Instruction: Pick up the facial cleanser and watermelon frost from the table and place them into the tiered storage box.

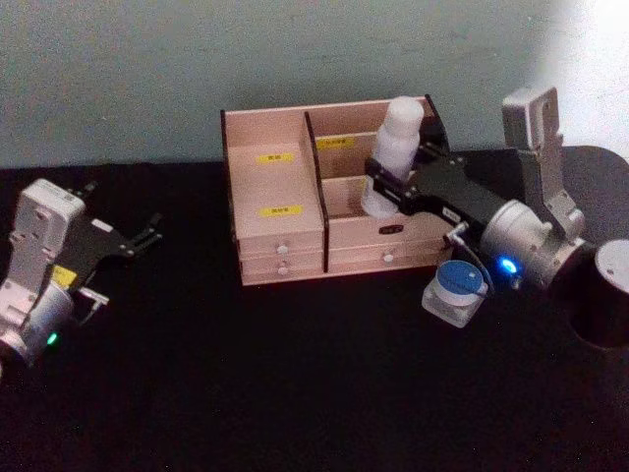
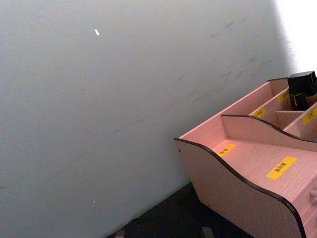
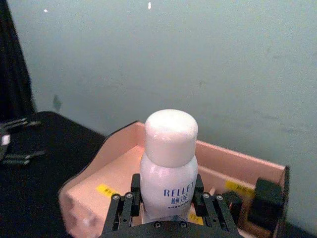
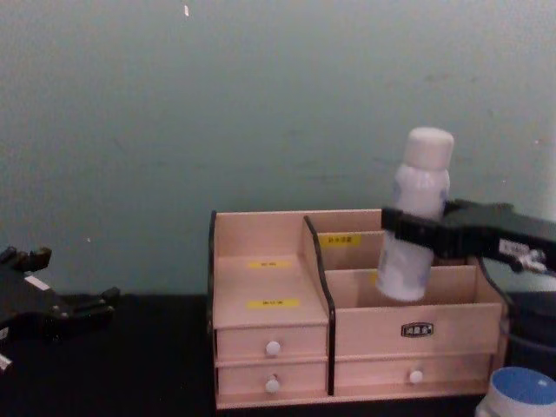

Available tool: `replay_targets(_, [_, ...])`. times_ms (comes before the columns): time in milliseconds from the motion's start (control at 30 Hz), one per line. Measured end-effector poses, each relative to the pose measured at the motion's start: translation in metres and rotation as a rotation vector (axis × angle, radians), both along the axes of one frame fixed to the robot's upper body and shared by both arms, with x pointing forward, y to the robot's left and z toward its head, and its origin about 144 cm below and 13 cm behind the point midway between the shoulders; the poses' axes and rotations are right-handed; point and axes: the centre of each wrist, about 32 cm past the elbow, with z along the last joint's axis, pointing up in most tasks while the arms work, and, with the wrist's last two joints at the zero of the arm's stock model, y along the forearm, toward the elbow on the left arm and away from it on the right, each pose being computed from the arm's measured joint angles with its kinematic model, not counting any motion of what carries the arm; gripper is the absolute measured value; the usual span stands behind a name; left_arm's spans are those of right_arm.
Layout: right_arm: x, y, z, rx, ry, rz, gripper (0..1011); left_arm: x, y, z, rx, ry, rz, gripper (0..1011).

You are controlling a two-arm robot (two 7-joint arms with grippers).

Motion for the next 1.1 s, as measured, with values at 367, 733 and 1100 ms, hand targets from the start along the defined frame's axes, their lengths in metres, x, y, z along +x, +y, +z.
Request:
replay_targets(367, [0.027, 0.005, 0.011, 0.0, -0.033, -0.055, 588, 0.0, 0.0, 0.0, 0.0, 0.0, 0.0, 1001])
replay_targets(733, [0.044, 0.009, 0.011, 0.0, -0.042, -0.072, 588, 0.0, 0.0, 0.0, 0.0, 0.0, 0.0, 1001])
replay_targets(1100, [0.058, 0.016, 0.011, 0.004, -0.043, -0.066, 588, 0.0, 0.0, 0.0, 0.0, 0.0, 0.0, 1001])
